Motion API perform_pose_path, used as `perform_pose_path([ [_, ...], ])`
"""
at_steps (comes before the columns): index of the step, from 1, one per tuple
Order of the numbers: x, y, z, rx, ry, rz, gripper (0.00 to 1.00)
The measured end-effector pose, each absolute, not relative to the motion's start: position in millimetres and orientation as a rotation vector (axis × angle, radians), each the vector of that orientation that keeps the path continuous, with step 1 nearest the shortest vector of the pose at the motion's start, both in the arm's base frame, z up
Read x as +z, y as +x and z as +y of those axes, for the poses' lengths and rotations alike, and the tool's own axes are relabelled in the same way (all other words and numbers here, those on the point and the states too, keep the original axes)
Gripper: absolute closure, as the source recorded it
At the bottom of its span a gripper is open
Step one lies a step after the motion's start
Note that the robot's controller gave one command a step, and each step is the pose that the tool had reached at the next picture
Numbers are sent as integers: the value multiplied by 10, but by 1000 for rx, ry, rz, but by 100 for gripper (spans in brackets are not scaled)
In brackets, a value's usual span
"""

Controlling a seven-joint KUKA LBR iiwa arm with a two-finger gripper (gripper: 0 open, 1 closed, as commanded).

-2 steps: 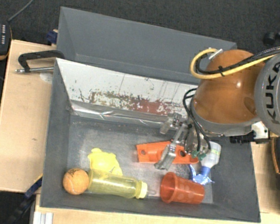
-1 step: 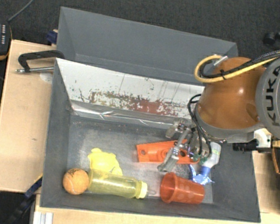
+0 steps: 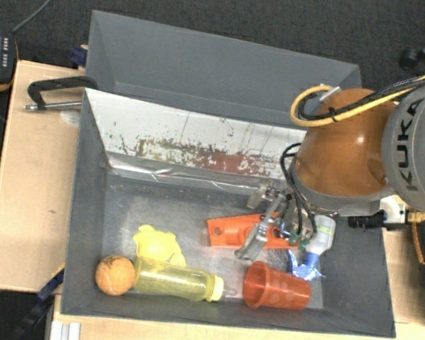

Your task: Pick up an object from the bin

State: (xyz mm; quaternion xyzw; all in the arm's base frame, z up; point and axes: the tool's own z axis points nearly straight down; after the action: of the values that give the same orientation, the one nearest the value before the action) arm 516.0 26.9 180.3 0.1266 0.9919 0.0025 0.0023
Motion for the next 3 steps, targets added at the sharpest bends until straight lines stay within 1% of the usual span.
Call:
perform_pose_path([
  [1,1580,5158,199,2,221,3140,0],
  [2,1094,5085,-15,9,-160,3131,100],
  [3,1094,5085,-15,9,-159,3131,0],
])
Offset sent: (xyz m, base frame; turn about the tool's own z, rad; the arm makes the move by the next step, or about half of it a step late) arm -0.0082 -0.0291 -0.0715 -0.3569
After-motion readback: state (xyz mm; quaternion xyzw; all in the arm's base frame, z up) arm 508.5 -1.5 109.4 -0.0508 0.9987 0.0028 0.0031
